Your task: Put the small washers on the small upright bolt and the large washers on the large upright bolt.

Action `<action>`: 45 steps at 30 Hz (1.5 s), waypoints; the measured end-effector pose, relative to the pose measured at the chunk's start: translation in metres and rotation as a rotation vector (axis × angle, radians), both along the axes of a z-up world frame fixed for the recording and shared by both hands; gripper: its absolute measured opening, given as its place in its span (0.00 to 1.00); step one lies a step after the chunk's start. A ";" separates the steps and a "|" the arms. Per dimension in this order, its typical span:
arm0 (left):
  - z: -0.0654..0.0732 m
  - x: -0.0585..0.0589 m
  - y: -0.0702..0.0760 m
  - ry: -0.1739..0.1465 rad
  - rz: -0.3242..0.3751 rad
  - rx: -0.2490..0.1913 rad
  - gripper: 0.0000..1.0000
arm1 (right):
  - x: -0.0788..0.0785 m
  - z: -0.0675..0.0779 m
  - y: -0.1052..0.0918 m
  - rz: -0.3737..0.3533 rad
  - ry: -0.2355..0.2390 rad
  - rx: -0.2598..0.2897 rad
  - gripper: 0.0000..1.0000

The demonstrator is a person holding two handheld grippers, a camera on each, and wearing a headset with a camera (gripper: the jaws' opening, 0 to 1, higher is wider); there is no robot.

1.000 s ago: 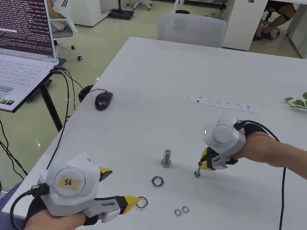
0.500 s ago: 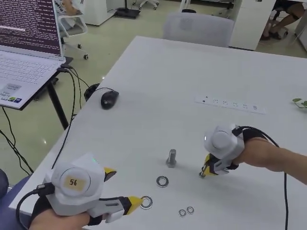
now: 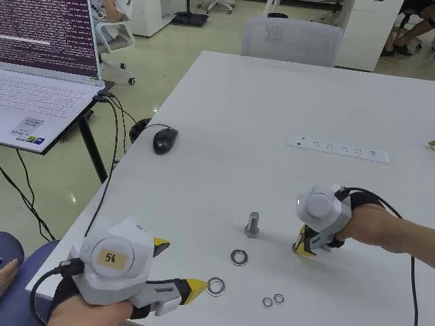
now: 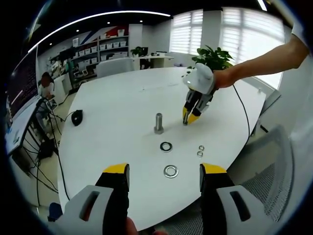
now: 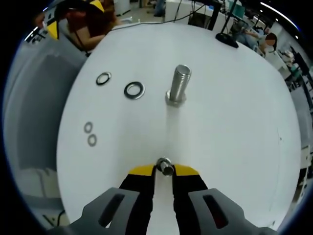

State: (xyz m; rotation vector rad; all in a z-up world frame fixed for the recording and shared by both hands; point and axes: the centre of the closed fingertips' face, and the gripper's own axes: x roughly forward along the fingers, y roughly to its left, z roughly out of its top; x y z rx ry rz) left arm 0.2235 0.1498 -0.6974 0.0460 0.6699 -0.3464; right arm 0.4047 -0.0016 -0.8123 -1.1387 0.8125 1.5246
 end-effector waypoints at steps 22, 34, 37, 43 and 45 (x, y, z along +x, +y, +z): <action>0.004 0.005 -0.007 -0.017 -0.024 -0.001 0.58 | -0.008 0.005 -0.067 -0.279 0.047 0.084 0.23; 0.007 0.008 -0.011 -0.020 -0.039 0.006 0.58 | -0.061 0.005 -0.034 -0.180 0.078 0.148 0.23; 0.007 0.009 -0.013 -0.022 -0.045 0.008 0.58 | -0.076 0.001 -0.023 -0.148 0.097 0.151 0.22; 0.008 0.009 -0.017 -0.023 -0.051 0.009 0.57 | -0.102 -0.004 -0.006 -0.089 0.124 0.154 0.22; 0.007 0.009 -0.019 -0.022 -0.055 0.009 0.58 | -0.111 -0.007 -0.002 -0.056 0.129 0.148 0.22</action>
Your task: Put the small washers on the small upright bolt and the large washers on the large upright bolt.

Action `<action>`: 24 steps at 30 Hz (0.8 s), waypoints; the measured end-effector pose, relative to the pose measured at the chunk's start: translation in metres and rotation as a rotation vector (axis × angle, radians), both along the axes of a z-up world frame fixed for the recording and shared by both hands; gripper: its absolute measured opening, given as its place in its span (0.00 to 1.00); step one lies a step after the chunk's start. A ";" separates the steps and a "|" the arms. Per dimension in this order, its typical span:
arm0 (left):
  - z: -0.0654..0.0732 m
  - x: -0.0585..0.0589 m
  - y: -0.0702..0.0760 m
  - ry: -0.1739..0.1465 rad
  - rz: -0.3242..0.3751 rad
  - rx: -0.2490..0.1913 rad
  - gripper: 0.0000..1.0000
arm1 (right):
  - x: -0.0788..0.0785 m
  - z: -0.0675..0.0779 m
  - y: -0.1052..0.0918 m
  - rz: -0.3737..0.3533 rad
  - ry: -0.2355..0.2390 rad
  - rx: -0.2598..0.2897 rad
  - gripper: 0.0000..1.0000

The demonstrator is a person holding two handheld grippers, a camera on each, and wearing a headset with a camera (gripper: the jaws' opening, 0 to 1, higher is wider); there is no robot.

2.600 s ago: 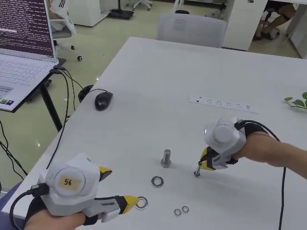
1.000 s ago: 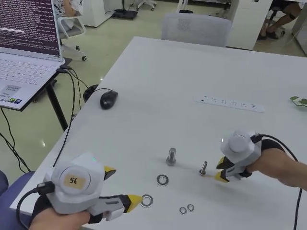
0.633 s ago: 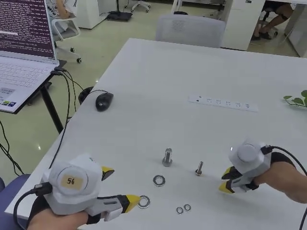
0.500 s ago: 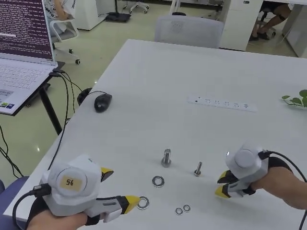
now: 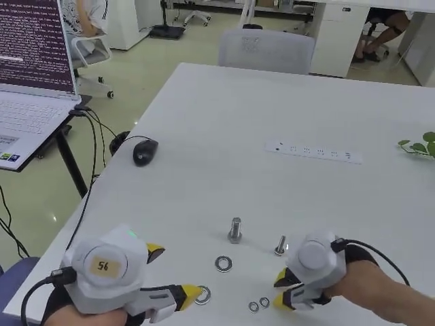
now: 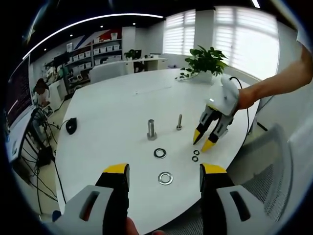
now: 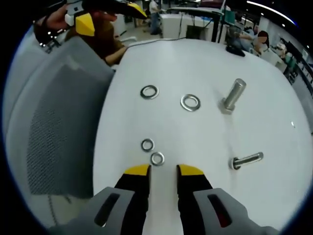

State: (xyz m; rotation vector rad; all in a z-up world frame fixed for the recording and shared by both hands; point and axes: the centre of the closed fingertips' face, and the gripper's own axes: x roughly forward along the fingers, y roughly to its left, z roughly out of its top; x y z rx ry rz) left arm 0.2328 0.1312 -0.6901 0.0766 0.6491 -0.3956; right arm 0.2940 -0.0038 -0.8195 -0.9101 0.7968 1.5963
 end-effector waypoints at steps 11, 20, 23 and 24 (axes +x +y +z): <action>0.000 0.001 -0.002 -0.001 -0.001 -0.001 0.58 | -0.007 -0.005 0.005 0.083 -0.033 -0.031 0.22; 0.000 0.002 -0.003 -0.001 -0.004 -0.003 0.58 | -0.006 -0.006 0.007 0.159 -0.065 -0.061 0.20; 0.000 0.002 -0.005 0.000 -0.007 -0.003 0.58 | -0.009 -0.006 0.007 0.192 -0.078 -0.071 0.19; 0.000 0.002 -0.005 0.000 -0.007 -0.004 0.58 | -0.010 -0.005 0.007 0.195 -0.078 -0.068 0.18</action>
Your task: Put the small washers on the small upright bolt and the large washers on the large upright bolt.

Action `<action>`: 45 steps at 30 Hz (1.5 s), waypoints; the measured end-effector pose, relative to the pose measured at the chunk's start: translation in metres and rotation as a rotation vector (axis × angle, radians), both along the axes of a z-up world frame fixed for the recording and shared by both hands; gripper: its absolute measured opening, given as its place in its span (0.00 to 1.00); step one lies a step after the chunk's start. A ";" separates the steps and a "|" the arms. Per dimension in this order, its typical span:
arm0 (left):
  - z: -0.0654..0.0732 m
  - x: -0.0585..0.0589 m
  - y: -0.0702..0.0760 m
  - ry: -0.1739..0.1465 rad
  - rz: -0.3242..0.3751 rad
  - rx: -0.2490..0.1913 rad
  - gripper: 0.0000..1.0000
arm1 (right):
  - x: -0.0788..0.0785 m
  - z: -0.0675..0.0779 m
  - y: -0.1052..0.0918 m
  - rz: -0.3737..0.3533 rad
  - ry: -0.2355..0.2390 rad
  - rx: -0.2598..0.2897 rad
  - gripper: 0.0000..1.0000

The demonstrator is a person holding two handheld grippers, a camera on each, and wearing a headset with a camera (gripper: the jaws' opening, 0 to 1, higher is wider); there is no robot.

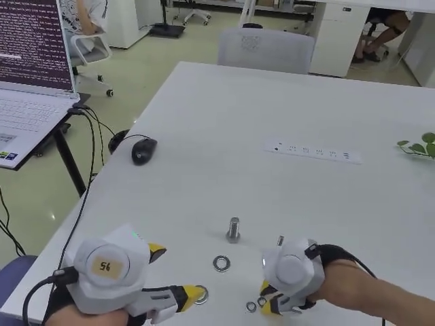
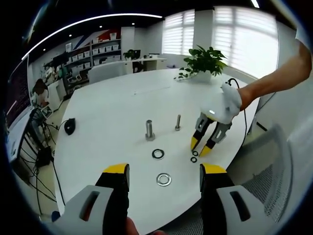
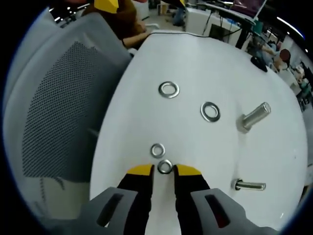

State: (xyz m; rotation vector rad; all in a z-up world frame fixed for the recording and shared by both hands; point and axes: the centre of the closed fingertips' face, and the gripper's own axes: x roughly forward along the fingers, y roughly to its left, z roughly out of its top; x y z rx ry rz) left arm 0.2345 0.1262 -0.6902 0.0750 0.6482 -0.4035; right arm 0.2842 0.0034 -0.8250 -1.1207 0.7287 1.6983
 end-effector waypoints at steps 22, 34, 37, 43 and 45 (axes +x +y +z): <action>-0.002 -0.003 0.004 0.003 0.012 0.000 0.57 | 0.001 -0.001 -0.003 0.061 -0.001 -0.018 0.17; -0.001 -0.002 0.004 0.000 0.016 0.001 0.57 | 0.003 -0.001 -0.004 -0.001 0.009 0.004 0.13; -0.001 -0.003 0.005 0.000 0.020 0.000 0.57 | 0.003 0.000 -0.004 -0.017 0.005 0.008 0.13; -0.002 -0.003 0.005 0.000 0.022 -0.001 0.57 | 0.008 0.004 -0.004 -0.065 0.017 0.028 0.13; -0.002 -0.003 0.004 0.000 0.021 -0.001 0.57 | 0.012 0.008 -0.003 -0.090 0.023 0.043 0.13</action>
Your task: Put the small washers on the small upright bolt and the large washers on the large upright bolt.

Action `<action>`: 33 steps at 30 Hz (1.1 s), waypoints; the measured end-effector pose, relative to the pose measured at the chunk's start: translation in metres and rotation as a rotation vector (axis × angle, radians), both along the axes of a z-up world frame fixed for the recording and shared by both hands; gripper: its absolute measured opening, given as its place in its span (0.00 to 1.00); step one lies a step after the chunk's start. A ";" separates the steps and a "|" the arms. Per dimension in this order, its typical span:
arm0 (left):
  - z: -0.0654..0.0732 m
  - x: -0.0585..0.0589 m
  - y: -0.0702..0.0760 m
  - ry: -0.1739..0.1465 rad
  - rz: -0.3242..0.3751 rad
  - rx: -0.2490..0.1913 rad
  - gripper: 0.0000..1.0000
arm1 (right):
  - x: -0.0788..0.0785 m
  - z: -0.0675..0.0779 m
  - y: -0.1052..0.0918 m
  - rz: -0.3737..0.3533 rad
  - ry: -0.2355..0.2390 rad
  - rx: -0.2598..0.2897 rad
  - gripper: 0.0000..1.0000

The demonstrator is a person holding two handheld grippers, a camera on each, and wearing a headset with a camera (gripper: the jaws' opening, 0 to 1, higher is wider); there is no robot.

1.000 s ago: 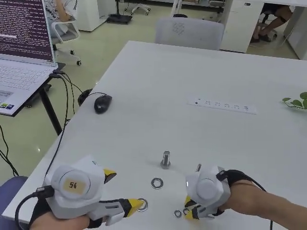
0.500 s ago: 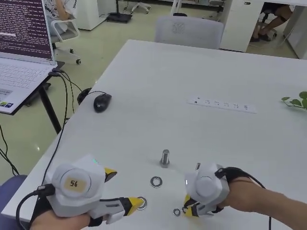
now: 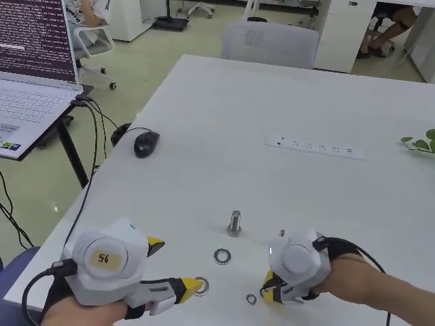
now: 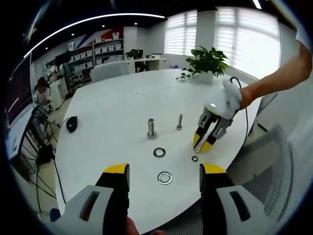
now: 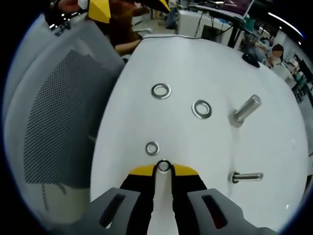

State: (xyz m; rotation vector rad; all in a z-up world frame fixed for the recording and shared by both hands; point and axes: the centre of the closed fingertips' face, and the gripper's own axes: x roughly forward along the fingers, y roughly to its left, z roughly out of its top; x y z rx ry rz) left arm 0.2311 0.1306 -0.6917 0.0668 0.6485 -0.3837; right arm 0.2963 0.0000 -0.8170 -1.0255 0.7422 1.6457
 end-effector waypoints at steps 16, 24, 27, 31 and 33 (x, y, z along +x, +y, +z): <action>0.001 0.002 -0.001 -0.003 -0.004 0.000 0.57 | 0.068 0.038 -0.028 -0.186 -0.069 0.068 0.13; 0.003 0.004 -0.003 -0.006 -0.011 0.000 0.57 | 0.102 0.063 -0.030 -0.243 -0.104 0.106 0.13; 0.003 0.005 -0.003 -0.007 -0.014 0.001 0.57 | 0.109 0.070 -0.025 -0.251 -0.111 0.119 0.13; 0.004 0.005 -0.003 -0.008 -0.012 0.000 0.57 | 0.112 0.075 -0.017 -0.226 -0.121 0.121 0.13; 0.004 0.005 -0.003 -0.006 -0.014 0.002 0.57 | 0.113 0.076 -0.012 -0.203 -0.123 0.113 0.13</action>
